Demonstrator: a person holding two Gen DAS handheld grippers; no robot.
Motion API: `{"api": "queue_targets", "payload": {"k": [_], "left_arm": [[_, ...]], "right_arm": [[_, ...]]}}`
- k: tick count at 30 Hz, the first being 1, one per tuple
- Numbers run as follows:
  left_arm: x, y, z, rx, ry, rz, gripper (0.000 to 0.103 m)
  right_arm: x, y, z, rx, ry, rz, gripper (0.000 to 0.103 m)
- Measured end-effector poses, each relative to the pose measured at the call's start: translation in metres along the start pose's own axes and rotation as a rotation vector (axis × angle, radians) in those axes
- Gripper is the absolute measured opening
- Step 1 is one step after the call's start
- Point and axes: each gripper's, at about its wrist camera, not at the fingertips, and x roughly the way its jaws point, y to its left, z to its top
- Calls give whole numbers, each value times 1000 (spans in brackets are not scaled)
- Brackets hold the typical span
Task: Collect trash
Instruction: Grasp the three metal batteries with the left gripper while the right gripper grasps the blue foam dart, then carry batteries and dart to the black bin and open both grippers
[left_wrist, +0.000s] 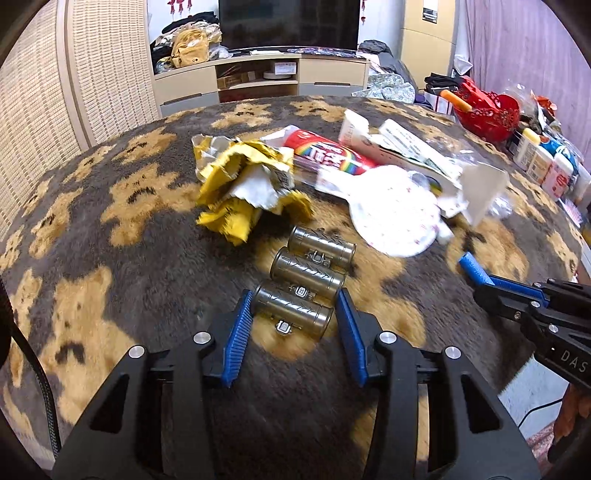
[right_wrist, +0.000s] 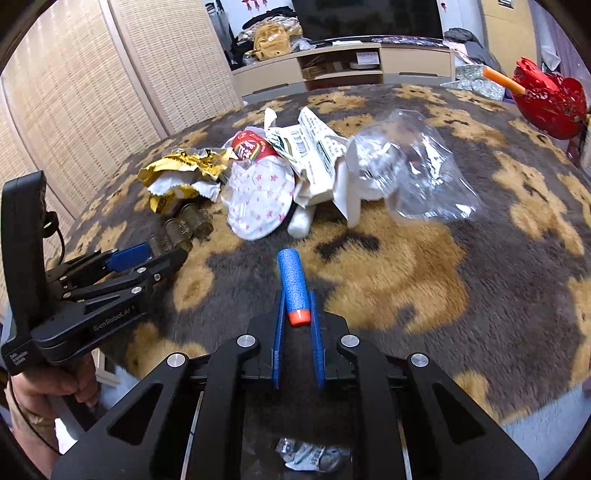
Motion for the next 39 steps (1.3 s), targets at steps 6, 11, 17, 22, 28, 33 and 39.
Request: {"api": "queue_targets", "payload": {"k": [6, 11, 17, 22, 28, 33, 39], "left_arm": [[-25, -18, -26, -4, 27, -8, 43], [-52, -34, -55, -15, 46, -28, 43], [-88, -53, -87, -27, 49, -52, 43], [-106, -71, -110, -24, 66, -69, 43], [-95, -85, -142, -32, 139, -79, 43], [-78, -91, -163, -52, 201, -85, 43], [-58, -95, -186, -82, 275, -102, 43]], "right_arm": [[-20, -5, -19, 6, 12, -19, 14], [-39, -4, -39, -1, 25, -33, 14], [-63, -5, -66, 2, 34, -24, 14], [-76, -3, -87, -7, 49, -16, 14], [-72, -12, -113, 13, 104, -10, 14], [-57, -21, -134, 38, 161, -10, 14], [-32, -29, -156, 78, 223, 32, 14]]}}
